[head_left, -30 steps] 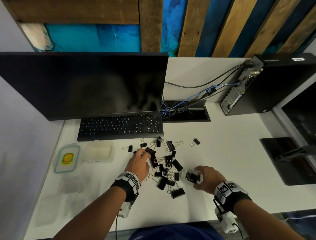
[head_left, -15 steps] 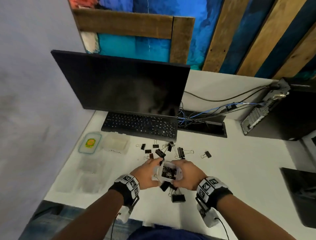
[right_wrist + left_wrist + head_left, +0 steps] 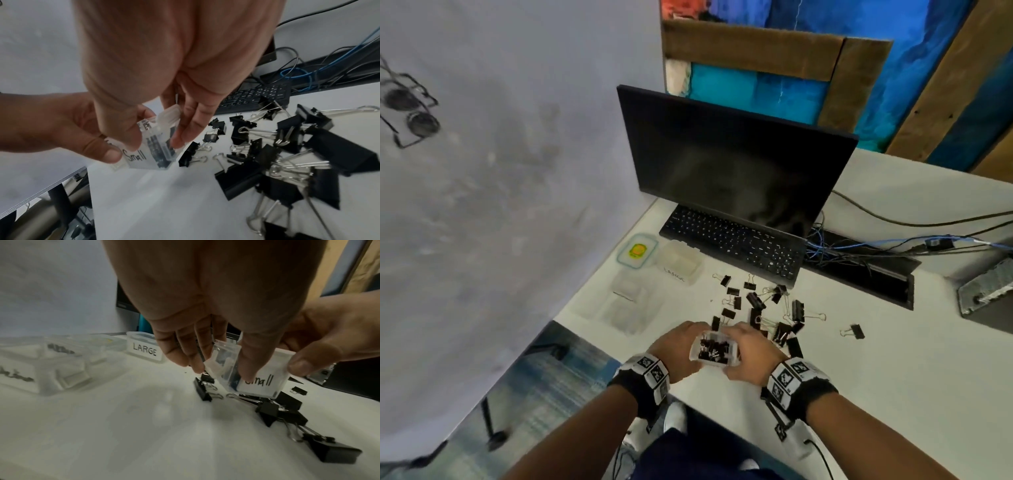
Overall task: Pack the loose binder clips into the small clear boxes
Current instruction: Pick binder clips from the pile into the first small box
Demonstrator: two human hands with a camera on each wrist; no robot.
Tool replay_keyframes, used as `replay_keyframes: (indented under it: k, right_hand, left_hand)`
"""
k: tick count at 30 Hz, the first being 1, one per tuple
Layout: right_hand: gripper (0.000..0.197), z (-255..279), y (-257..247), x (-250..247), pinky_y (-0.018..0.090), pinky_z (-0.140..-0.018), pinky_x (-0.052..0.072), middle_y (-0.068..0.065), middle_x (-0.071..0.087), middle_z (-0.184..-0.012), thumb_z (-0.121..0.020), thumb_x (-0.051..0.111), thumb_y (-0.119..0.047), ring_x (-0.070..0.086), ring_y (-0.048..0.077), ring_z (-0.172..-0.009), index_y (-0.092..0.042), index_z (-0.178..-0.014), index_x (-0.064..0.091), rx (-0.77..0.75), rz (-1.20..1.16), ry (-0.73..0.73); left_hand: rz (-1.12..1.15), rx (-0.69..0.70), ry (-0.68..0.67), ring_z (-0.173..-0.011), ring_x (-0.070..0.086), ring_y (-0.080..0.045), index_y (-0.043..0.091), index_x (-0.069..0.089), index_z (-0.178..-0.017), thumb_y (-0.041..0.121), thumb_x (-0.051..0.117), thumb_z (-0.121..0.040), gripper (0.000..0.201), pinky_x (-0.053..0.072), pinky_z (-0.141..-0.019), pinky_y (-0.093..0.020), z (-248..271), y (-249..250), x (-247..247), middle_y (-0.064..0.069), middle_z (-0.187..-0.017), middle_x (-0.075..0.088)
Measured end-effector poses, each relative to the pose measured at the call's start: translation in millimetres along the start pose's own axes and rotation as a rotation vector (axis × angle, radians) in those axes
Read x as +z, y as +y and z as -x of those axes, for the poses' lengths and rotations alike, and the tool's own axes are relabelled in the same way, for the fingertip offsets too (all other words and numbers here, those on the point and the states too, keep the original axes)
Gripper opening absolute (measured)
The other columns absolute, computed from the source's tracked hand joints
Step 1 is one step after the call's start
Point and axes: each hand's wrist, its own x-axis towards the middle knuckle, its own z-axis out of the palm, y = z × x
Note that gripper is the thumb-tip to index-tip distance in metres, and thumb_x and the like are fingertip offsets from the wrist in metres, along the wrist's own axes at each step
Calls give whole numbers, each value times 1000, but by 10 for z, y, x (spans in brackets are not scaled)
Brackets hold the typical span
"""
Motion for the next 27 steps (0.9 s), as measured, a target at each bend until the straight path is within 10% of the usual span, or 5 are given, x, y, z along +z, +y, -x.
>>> replay_keyframes:
  k: [9, 15, 27]
  right_hand:
    - [75, -650, -370, -65, 31, -103, 43, 3, 46, -134, -79, 71, -27, 48, 21, -124, -16, -146, 39, 54, 81, 92]
    - [69, -1209, -605, -42, 36, -98, 49, 3, 52, -131, -76, 74, -28, 51, 20, -121, -17, -139, 48, 173, 205, -21]
    - [87, -1684, -767, 123, 34, -104, 45, 3, 34, -147, -79, 76, -39, 52, 22, -123, -20, -150, 30, 189, 25, 50]
  left_hand:
    - [92, -103, 124, -109, 55, -12, 23, 34, -147, 8, 62, -87, 68, 40, -90, -15, -135, -566, -461, -1, -132, 49]
    - [-48, -195, 247, -112, 54, -17, 21, 63, -116, 17, 54, -92, 27, 45, -98, -33, -317, -1149, -906, 2, -121, 56]
    - [-294, -324, 140, -104, 59, -19, 27, 64, -106, 16, 48, -88, 27, 47, -83, -28, -478, -1813, -1388, 3, -113, 60]
